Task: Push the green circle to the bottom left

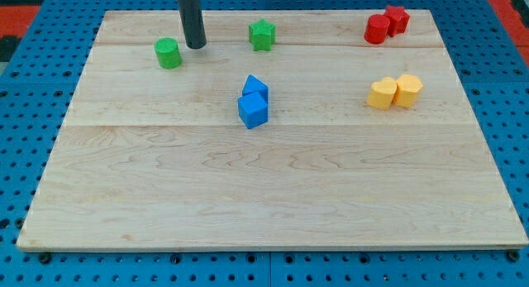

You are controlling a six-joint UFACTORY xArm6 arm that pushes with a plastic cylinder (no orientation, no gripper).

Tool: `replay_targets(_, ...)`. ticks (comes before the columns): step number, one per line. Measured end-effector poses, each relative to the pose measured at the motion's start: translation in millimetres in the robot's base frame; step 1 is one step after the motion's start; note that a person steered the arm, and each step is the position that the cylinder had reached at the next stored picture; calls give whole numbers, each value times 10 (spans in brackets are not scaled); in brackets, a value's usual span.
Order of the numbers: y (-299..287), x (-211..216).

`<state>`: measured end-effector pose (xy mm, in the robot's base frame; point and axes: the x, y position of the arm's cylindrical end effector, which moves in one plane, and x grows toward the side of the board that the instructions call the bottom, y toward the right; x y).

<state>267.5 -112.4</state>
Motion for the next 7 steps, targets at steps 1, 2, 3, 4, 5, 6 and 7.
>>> replay_targets(1, 0, -152)
replay_targets(2, 0, -227)
replay_targets(3, -116, -24)
replay_targets(4, -354, 334)
replay_targets(5, -363, 379)
replay_targets(6, -461, 170)
replay_targets(7, -793, 560)
